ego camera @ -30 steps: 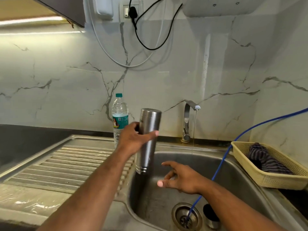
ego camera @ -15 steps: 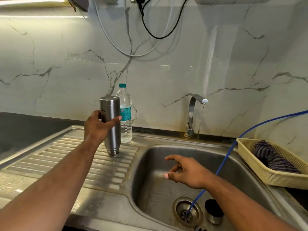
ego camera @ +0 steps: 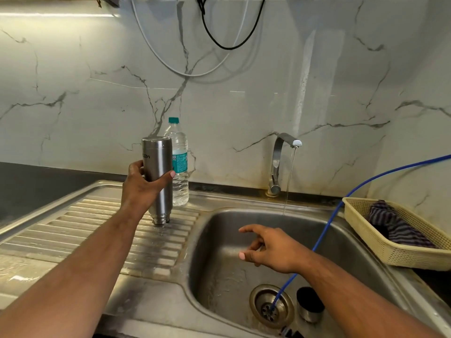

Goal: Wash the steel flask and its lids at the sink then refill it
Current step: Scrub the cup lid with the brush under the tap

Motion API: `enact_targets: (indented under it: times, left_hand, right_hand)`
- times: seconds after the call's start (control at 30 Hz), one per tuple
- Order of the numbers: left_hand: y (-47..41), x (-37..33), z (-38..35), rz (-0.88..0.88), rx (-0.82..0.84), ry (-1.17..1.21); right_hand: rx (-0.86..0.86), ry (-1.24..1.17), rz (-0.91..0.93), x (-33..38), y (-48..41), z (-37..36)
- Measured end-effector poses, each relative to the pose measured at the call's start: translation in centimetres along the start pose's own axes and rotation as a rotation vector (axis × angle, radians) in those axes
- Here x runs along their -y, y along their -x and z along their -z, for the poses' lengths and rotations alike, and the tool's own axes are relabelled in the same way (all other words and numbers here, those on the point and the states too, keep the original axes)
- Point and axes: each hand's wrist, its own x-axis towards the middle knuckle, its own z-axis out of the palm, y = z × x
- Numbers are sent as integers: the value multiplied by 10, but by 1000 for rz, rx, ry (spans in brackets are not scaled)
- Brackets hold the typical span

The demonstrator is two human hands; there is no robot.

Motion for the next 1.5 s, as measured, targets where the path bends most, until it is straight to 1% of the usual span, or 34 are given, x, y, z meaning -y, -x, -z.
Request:
enact_targets:
  times: [0.23, 0.27, 0.33, 0.4, 0.47, 0.53, 0.57, 0.63, 0.7, 0.8, 0.83, 0.9, 0.97, 1.0, 1.1, 1.2, 1.27, 1.33, 1.43, 1.5]
  left_hand:
    - [-1, 1, -3, -3, 4, 4]
    - [-1, 3, -4, -13, -10, 0]
    - [-1, 2, -3, -64, -108, -52]
    - [3, -7, -5, -195, -219, -104]
    - [12, -24, -7, -385, -299, -100]
    - [29, -47, -16, -572, -329, -84]
    - [41, -60, -24, -645, -312, -72]
    - [67, -83, -42, -752, -200, -36]
    - [93, -102, -65, -810, 60, -16]
    - [123, -114, -104, -715, 540, -166]
    - [130, -113, -120, -678, 676, -224]
    - [141, -108, -149, -654, 854, -314]
    - [150, -103, -174, -623, 966, -427]
    - [156, -101, -188, -604, 1025, -481]
    - [176, -95, -222, -588, 1186, -683]
    - [189, -82, -245, -673, 1312, -905]
    - [194, -68, -254, -731, 1342, -1012]
    - [201, -54, -259, -739, 1350, -1014]
    - [214, -43, -266, -837, 1332, -1102]
    - [221, -41, -271, -879, 1333, -1174]
  right_hand:
    - [8, 15, -13, -1, -1, 1]
    - [9, 21, -18, -2, -1, 2]
    - [8, 27, -26, -2, 0, 3]
    - [-5, 29, -35, -4, 1, 7]
    - [-14, 39, -56, -5, 3, 14]
    - [-22, 49, -101, -8, 7, 23]
    - [-27, 47, -128, -11, 11, 28]
    - [-37, 41, -171, -16, 15, 40]
    - [-78, 29, -191, -19, 20, 56]
    - [-192, 49, -231, -17, 26, 85]
    - [-226, 82, -253, -15, 28, 94]
    - [-294, 213, -281, -13, 34, 107]
    - [-375, 332, -288, -11, 42, 113]
    - [-405, 354, -294, -13, 49, 115]
    - [-436, 334, -311, -25, 73, 110]
    - [-484, 273, -365, -52, 93, 96]
    - [-424, 210, -404, -67, 98, 91]
    - [-379, 175, -408, -71, 99, 93]
    - [-430, 196, -373, -68, 98, 101]
    - [-430, 204, -349, -64, 97, 100]
